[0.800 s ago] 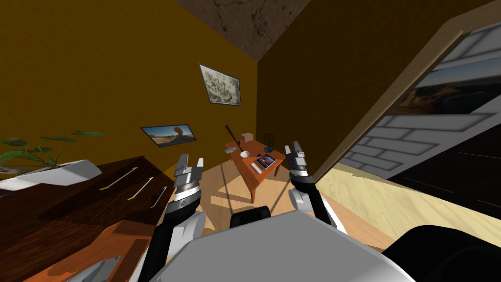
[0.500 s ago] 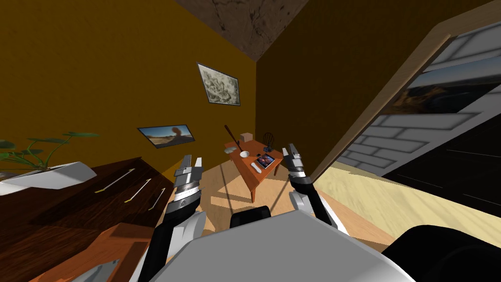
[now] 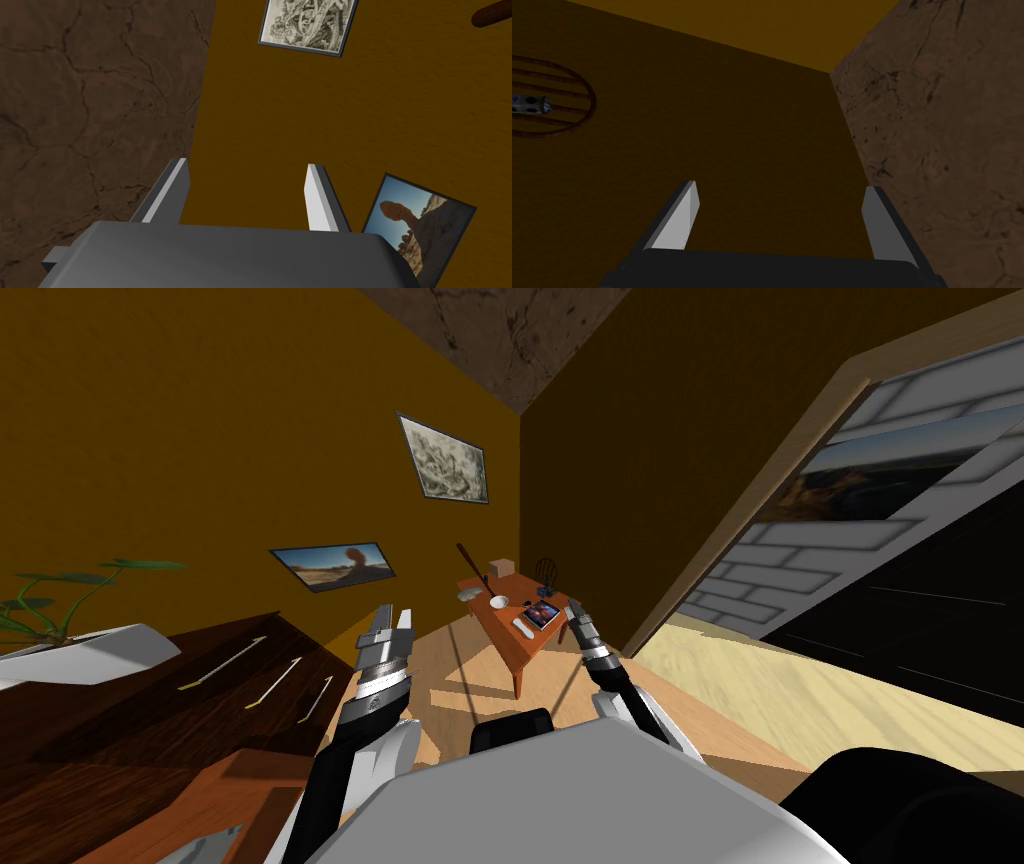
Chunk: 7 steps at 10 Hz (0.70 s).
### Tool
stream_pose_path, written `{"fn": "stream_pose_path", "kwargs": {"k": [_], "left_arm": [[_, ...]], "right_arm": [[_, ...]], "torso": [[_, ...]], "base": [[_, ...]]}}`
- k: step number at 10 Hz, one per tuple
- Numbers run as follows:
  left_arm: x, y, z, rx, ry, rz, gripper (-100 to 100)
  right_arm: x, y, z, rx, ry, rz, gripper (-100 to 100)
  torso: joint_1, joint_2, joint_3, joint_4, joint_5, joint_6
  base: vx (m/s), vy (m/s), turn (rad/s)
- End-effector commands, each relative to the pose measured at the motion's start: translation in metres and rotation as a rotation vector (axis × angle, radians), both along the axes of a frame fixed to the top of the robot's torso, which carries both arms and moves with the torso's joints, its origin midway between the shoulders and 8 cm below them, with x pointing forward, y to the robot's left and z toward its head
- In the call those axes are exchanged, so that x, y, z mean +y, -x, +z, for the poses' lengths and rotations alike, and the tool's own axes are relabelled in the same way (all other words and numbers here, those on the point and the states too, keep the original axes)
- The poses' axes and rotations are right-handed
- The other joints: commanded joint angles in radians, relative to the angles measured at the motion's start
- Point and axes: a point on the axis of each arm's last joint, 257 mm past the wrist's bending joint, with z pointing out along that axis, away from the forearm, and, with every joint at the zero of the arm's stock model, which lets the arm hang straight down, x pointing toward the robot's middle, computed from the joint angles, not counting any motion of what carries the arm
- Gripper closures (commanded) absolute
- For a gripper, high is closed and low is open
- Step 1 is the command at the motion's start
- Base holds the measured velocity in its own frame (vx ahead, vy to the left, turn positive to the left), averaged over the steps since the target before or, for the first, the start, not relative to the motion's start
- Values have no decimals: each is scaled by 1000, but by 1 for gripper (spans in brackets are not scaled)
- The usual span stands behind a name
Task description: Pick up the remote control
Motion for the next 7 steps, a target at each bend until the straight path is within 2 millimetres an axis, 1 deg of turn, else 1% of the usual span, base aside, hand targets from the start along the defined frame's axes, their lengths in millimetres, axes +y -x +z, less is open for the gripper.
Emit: {"fn": "stream_pose_path", "kwargs": {"k": [1,2,3,4,5,6,7], "left_arm": [[0,0,0,0,0,0,0],[0,0,0,0,0,0,0],[0,0,0,0,0,0,0],[0,0,0,0,0,0,0],[0,0,0,0,0,0,0],[0,0,0,0,0,0,0],[0,0,0,0,0,0,0]], "right_arm": [[1,2,-16,42,15,11,-100],[4,1,-44,108,36,30,-100],[9,2,-68,164,57,53,-100],[7,1,-76,180,58,50,-100],[12,4,-101,237,82,75,-100],[16,8,-132,302,96,93,-100],[12,9,-144,329,108,93,-100]], "torso": [[0,0,0,0,0,0],[-1,0,0,0,0,0],[-1,-1,0,0,0,0],[0,0,0,0,0,0],[0,0,0,0,0,0],[0,-1,0,0,0,0],[1,0,0,0,0,0]], "base": [[-28,24,-14],[-26,22,-9],[-38,39,5],[-32,31,1],[-29,33,26],[-37,56,73],[-23,42,13]]}}
